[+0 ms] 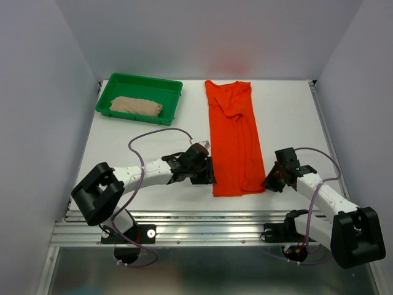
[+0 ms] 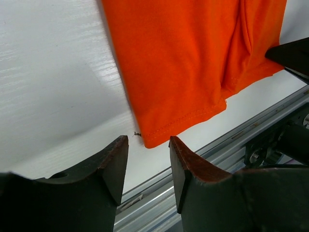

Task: Roll the t-shirts
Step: Roll the T-shirt to the center of the board.

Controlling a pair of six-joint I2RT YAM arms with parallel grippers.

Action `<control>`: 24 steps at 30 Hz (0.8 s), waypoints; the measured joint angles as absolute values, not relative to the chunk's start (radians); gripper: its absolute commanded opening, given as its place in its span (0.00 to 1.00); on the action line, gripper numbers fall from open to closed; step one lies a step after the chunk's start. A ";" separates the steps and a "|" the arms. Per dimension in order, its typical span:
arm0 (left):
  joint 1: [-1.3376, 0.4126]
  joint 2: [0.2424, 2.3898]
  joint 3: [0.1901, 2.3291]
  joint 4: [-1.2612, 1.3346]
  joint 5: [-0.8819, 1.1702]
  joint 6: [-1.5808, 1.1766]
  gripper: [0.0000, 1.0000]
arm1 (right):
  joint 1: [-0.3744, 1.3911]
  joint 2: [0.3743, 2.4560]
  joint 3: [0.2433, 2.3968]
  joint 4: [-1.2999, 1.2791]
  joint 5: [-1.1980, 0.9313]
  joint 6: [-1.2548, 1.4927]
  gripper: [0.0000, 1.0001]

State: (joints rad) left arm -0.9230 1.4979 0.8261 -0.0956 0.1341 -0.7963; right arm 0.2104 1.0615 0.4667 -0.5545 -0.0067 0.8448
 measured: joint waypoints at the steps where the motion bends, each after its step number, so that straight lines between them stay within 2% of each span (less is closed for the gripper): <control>1: -0.923 1.498 0.826 -0.096 0.134 -0.797 0.50 | 0.210 1.058 0.462 -0.547 -0.015 0.846 0.11; 4: -0.923 1.498 0.826 -0.100 0.130 -0.796 0.50 | 0.213 1.039 0.436 -0.522 -0.046 0.859 0.03; 9: -0.923 1.495 0.826 -0.129 0.109 -0.795 0.50 | 0.255 0.980 0.382 -0.482 -0.093 0.902 0.01; 16: -0.922 1.447 0.789 -0.155 0.094 -0.795 0.51 | 0.401 0.923 0.324 -0.440 -0.127 1.017 0.01; 18: -0.921 1.437 0.769 -0.157 0.095 -0.796 0.51 | 0.441 0.934 0.324 -0.427 -0.127 1.043 0.04; 21: -0.921 1.435 0.748 -0.168 0.093 -0.805 0.50 | 0.482 0.973 0.336 -0.411 -0.122 1.069 0.18; 22: -0.921 1.435 0.743 -0.177 0.091 -0.809 0.50 | 0.489 0.981 0.344 -0.410 -0.120 1.072 0.28; 24: -0.921 1.427 0.733 -0.184 0.081 -0.818 0.50 | 0.495 1.000 0.361 -0.410 -0.114 1.079 0.32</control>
